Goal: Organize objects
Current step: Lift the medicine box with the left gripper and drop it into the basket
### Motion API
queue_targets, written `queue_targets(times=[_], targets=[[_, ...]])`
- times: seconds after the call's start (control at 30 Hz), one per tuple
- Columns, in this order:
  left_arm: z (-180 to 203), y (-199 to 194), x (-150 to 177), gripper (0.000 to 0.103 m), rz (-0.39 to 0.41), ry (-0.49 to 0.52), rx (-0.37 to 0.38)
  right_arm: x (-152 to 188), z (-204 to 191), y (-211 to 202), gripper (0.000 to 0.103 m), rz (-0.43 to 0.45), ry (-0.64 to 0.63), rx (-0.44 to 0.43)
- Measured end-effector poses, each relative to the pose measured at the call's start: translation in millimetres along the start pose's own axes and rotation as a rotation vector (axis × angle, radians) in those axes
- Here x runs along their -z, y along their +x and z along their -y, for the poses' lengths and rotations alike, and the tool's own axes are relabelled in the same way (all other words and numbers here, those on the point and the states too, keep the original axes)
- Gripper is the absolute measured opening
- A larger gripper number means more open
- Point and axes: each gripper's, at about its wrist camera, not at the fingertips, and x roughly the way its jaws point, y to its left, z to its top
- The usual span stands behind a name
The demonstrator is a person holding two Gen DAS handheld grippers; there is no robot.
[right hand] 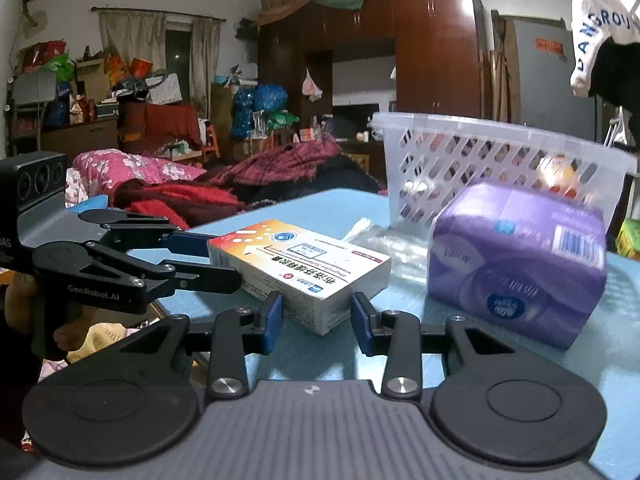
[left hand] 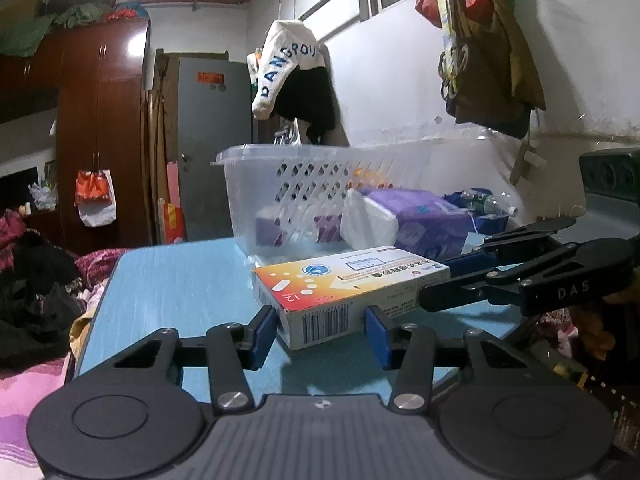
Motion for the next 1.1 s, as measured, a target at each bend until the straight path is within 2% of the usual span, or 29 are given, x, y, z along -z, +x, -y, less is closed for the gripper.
queue_targets(times=[0.3,0.5,0.63,0.77,0.93,1.1], targets=[[19,-4,-34,0.049,0.062,0.06,0.002,-24,17,-23,0.04,0.09,-0.019,0.011],[26,6,-68,0.049,0.11,0.094,0.014,-48,24,-36,0.04,0.154,-0.076,0.072],[31,23,-100,0.049,0.131,0.134,0.007,-68,31,-37,0.04,0.183,-0.119,0.127],[30,52,-133,0.049,0.137,0.145,0.002,-96,56,-25,0.04,0.19,-0.11,0.16],[22,111,-172,0.049,0.078,0.15,-0.034,-124,96,7,0.04,0.144,-0.078,0.199],[7,173,-193,0.049,-0.059,0.098,-0.049,-137,142,49,0.04,0.037,0.011,0.215]])
